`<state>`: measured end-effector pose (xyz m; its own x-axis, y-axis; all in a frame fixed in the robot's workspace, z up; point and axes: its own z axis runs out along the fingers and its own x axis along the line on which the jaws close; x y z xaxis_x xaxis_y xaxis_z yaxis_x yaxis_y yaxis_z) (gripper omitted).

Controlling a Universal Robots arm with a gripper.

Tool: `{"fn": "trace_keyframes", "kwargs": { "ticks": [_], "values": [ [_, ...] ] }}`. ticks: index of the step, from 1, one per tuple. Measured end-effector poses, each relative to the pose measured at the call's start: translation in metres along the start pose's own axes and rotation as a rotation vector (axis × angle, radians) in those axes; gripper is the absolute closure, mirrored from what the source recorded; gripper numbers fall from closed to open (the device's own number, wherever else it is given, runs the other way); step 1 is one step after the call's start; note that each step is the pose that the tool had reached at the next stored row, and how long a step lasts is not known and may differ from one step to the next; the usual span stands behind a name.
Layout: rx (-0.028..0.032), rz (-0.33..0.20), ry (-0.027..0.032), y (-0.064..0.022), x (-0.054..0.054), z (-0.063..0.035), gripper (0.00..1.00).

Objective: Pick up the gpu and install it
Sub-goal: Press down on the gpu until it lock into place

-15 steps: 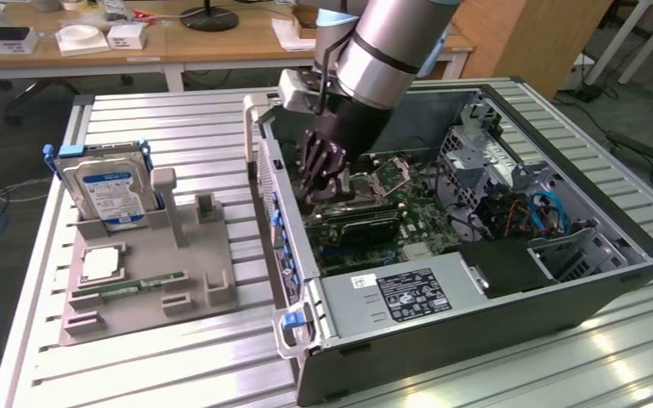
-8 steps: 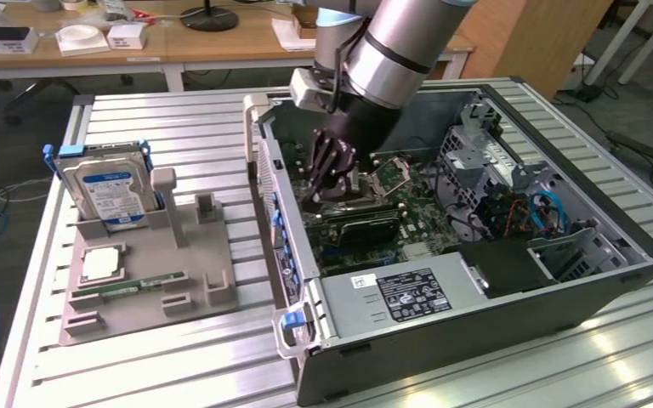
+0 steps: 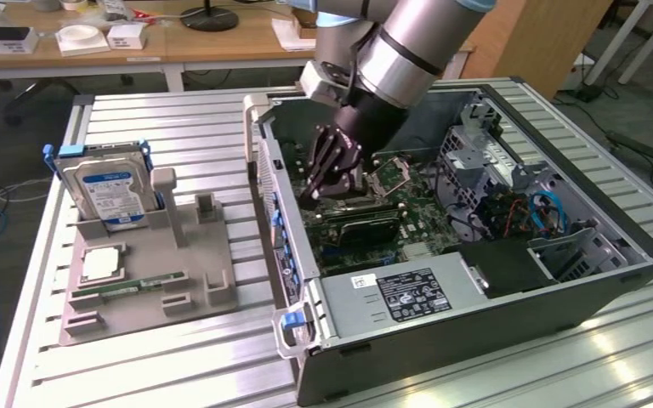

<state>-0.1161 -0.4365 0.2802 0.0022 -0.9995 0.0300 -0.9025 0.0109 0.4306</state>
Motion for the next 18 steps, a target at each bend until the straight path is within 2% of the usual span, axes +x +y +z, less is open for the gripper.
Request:
{"fn": "trace_keyframes", "kwargs": {
  "ticks": [2, 3, 4, 7, 18],
  "values": [
    [-0.0175, -0.001, 0.0003, -0.0017, 0.0010, -0.0008, 0.90],
    [-0.0233, -0.001, 0.0003, -0.0022, 0.0018, -0.0010, 0.90],
    [-0.0258, -0.001, 0.0001, -0.0025, 0.0027, -0.0011, 0.90],
    [-0.0286, -0.001, 0.0000, -0.0025, 0.0059, -0.0010, 0.90],
    [-0.0292, -0.002, 0.0006, -0.0014, 0.0099, 0.0002, 0.90]
  ]
}}
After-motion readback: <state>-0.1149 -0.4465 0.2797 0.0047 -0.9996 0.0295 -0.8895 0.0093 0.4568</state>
